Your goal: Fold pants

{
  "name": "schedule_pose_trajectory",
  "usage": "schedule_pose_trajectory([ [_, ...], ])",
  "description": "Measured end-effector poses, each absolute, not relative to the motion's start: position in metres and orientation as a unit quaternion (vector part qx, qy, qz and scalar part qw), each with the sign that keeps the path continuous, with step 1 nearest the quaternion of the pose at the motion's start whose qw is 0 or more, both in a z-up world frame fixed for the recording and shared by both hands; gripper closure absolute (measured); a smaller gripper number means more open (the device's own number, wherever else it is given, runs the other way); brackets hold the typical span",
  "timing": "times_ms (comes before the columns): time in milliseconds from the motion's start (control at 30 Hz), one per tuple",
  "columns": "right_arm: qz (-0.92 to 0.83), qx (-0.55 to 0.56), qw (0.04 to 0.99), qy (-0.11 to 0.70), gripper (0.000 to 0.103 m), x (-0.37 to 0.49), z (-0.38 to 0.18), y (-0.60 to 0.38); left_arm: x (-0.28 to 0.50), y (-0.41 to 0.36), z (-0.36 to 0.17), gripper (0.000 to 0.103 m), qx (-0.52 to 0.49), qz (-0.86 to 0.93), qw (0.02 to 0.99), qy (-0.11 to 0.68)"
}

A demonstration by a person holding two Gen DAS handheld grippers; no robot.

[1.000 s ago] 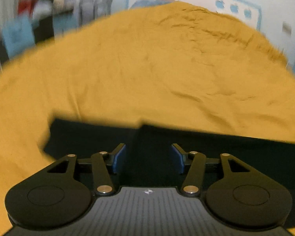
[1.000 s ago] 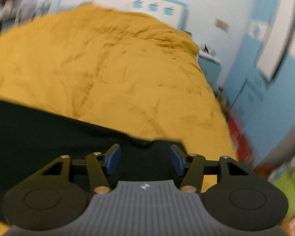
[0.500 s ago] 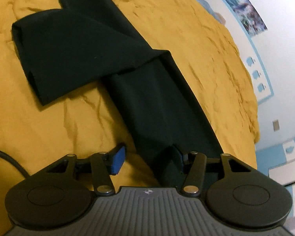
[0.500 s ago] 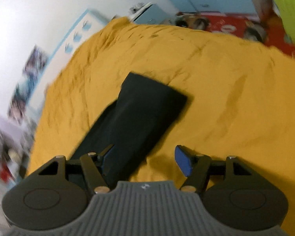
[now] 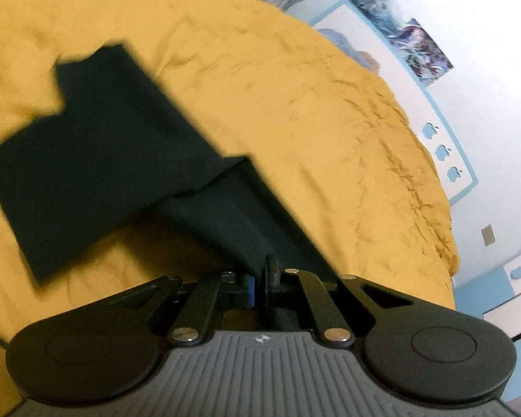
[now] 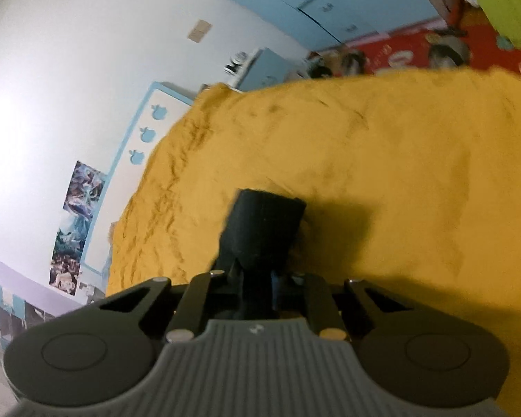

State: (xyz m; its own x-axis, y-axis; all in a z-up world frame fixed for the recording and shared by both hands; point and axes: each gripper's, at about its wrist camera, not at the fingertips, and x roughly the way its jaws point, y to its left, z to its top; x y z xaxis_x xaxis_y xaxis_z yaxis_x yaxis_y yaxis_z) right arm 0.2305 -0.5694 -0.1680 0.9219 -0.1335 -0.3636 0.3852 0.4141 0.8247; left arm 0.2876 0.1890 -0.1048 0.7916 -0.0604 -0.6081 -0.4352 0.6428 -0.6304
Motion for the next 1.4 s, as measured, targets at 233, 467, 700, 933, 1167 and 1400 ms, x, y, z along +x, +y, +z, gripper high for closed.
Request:
schedule_pose_trajectory([
  [233,-0.178,0.508,0.831,0.143,0.096,0.218,-0.103,-0.559,0.279,0.187,-0.060,0.098,-0.395,0.129,0.851,0.321],
  [467,-0.210,0.515,0.806,0.202,0.096,0.128,-0.080,-0.534,0.206,0.183,-0.054,0.099,-0.376,0.143,0.837,0.372],
  [700,-0.221,0.527,0.790,0.222,0.096,0.021,-0.093,-0.513,0.148,0.172,-0.056,0.099,-0.368,0.148,0.841,0.367],
  [933,-0.230,0.507,0.793,0.247,0.095,0.005,-0.126,-0.517,0.155,0.170,-0.074,0.098,-0.327,0.136,0.857,0.375],
  [1167,-0.232,0.524,0.780,0.251,0.083,-0.002,-0.147,-0.520,0.151,0.181,-0.090,0.081,-0.337,0.138,0.840,0.404],
  [1400,-0.286,0.346,0.847,0.284,0.057,-0.014,-0.086,-0.496,0.128,0.204,-0.058,0.050,-0.317,0.110,0.851,0.404],
])
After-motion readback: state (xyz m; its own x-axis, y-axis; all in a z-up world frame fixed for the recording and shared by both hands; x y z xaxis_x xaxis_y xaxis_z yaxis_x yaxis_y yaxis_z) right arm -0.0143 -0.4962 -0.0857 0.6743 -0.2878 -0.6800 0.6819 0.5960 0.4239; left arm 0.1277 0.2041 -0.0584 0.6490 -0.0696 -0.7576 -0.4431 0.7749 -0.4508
